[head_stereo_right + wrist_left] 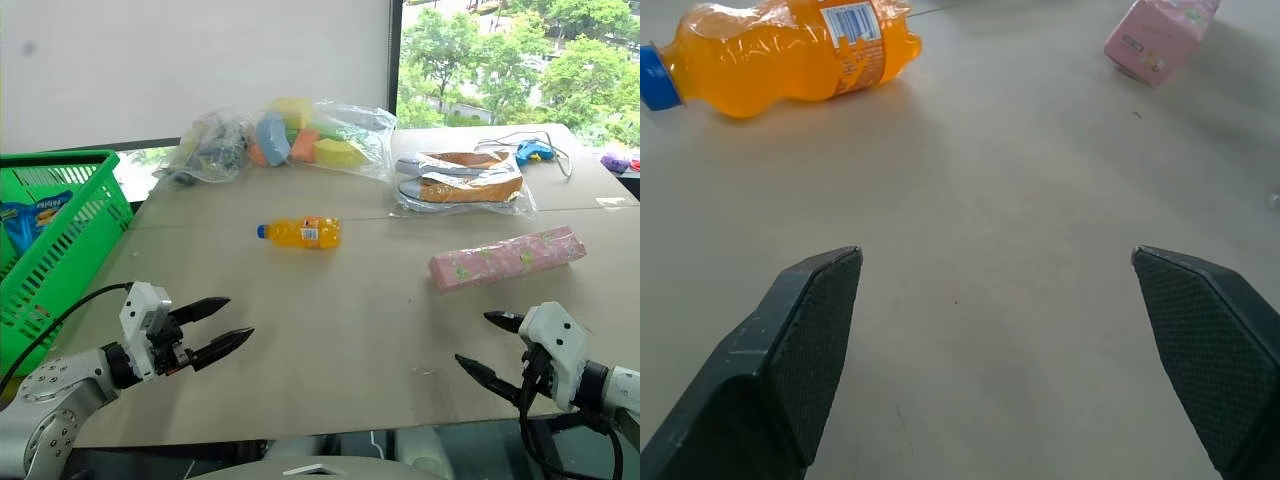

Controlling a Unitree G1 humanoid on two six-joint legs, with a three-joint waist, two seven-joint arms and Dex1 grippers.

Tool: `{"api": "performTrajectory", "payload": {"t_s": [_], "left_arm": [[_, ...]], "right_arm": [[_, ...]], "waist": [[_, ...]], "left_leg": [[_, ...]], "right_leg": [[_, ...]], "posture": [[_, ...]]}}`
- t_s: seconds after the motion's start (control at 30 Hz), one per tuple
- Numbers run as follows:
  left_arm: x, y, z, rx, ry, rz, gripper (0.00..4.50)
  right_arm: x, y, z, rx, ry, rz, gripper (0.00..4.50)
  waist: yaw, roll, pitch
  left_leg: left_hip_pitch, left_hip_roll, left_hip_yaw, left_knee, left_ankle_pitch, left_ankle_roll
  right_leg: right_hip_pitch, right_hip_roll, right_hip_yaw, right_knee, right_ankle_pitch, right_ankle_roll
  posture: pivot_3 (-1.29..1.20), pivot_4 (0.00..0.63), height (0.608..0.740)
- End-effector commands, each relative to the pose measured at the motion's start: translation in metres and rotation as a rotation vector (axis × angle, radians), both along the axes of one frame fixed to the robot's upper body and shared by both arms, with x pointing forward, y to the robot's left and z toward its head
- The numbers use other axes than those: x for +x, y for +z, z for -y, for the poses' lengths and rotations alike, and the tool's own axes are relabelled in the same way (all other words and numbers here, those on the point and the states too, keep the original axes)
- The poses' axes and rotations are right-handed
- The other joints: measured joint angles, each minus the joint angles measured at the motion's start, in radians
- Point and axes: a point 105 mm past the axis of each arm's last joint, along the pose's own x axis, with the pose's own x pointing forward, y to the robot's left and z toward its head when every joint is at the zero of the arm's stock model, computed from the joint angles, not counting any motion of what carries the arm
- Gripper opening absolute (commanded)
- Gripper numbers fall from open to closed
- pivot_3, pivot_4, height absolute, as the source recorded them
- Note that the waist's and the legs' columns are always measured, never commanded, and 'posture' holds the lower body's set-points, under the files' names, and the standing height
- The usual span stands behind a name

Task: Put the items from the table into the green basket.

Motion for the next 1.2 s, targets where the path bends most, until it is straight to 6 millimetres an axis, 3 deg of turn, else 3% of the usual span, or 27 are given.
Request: {"api": "performTrajectory", "payload": {"t_s": [0.03, 0.23, 0.5, 0.63, 0.8, 1.07, 1.2], "left_arm": [[0.001, 0.016, 0.009, -0.016, -0.053, 0.046, 4.47], [0.001, 0.046, 0.046, -0.089, -0.25, 0.113, 4.47], [0.009, 0.067, 0.077, -0.094, -0.404, 0.185, 4.47], [0.008, 0.071, 0.086, -0.087, -0.436, 0.209, 4.47], [0.002, 0.071, 0.091, -0.082, -0.441, 0.216, 4.47], [-0.005, 0.068, 0.091, -0.083, -0.402, 0.209, 4.47], [-0.008, 0.07, 0.096, -0.114, -0.409, 0.213, 4.47]], "right_arm": [[0.006, 0.011, -0.002, -0.017, 0.014, 0.071, 4.5], [0.035, 0.025, 0.01, -0.068, -0.005, 0.094, 4.5], [0.092, 0.057, 0.04, -0.363, 0.066, 0.192, 4.5], [0.115, 0.05, 0.066, -0.68, 0.143, 0.152, 4.5], [0.132, 0.045, 0.077, -0.705, 0.264, -0.04, 4.5], [0.161, 0.048, 0.093, -0.83, 0.328, -0.083, 4.5], [0.168, 0.04, 0.096, -0.886, 0.356, -0.131, 4.5]], "waist": [[0.0, 0.0, 0.0], [-0.001, -0.001, 0.002], [-0.002, -0.002, 0.006], [-0.002, -0.002, 0.007], [-0.005, -0.002, 0.011], [0.006, -0.001, 0.016], [0.009, -0.001, 0.017]], "left_leg": [[0.0, 0.0, 0.0, 0.0, 0.0, 0.0], [0.0, 0.0, 0.003, 0.001, 0.0, 0.0], [0.0, 0.001, 0.007, 0.0, 0.002, 0.006], [0.001, 0.001, 0.012, 0.0, 0.002, 0.007], [0.002, 0.002, 0.017, 0.0, 0.001, 0.009], [0.002, 0.002, 0.016, 0.0, 0.0, 0.009], [0.002, 0.002, 0.016, 0.0, 0.0, 0.009]], "right_leg": [[0.0, 0.0, 0.0, 0.0, 0.0, 0.0], [0.0, -0.002, 0.0, 0.0, 0.0, 0.0], [-0.001, 0.002, 0.001, 0.0, 0.0, 0.0], [-0.002, 0.002, 0.005, 0.0, 0.0, 0.0], [-0.002, 0.002, 0.01, 0.0, 0.001, 0.0], [-0.003, 0.002, 0.009, 0.001, 0.003, -0.003], [-0.003, 0.002, 0.009, 0.001, 0.003, -0.004]], "posture": [[-0.09, 0.026, 0.74], [-0.11, 0.026, 0.74], [-0.11, 0.021, 0.74], [-0.09, 0.022, 0.74], [-0.05, 0.03, 0.74], [0.0, 0.041, 0.74], [0.02, 0.043, 0.74]]}}
